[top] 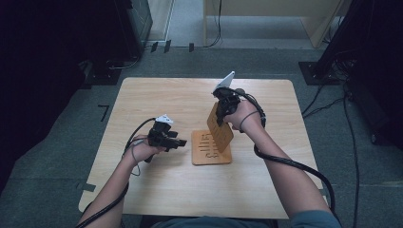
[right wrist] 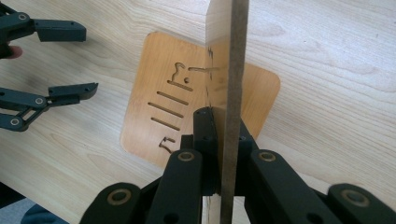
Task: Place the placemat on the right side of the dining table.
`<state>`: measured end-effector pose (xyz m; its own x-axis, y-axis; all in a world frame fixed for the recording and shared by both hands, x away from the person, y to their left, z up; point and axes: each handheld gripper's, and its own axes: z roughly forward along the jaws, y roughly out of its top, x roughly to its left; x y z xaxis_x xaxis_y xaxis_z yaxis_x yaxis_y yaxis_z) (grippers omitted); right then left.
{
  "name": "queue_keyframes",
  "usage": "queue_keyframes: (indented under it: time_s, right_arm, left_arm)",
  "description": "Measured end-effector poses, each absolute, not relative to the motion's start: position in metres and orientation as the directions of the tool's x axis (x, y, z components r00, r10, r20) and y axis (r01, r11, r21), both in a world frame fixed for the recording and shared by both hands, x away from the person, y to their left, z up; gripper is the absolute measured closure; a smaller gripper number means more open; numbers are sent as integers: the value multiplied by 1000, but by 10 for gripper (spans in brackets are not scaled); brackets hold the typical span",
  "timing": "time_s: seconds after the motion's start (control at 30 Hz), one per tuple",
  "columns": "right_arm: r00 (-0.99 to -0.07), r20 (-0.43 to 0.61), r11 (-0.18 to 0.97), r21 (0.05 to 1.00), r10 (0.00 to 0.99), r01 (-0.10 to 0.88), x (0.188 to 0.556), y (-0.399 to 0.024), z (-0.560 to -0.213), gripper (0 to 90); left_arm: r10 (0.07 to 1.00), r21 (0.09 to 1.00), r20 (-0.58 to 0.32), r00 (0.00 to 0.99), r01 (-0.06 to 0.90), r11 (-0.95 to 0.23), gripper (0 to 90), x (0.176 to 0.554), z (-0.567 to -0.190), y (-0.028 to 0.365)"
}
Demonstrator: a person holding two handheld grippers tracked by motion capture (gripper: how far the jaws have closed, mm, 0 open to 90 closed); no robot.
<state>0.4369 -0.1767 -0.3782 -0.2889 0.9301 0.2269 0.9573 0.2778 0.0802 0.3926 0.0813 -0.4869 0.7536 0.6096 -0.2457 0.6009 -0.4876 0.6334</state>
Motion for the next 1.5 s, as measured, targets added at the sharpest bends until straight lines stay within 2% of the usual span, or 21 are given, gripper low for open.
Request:
queue_keyframes:
  time_s: [1.5]
  right_arm:
    - [-192, 201, 182, 68, 961, 981, 451, -237, -378, 873]
  left_arm:
    - [613, 627, -235, 755, 599, -498, 351, 392, -490, 80]
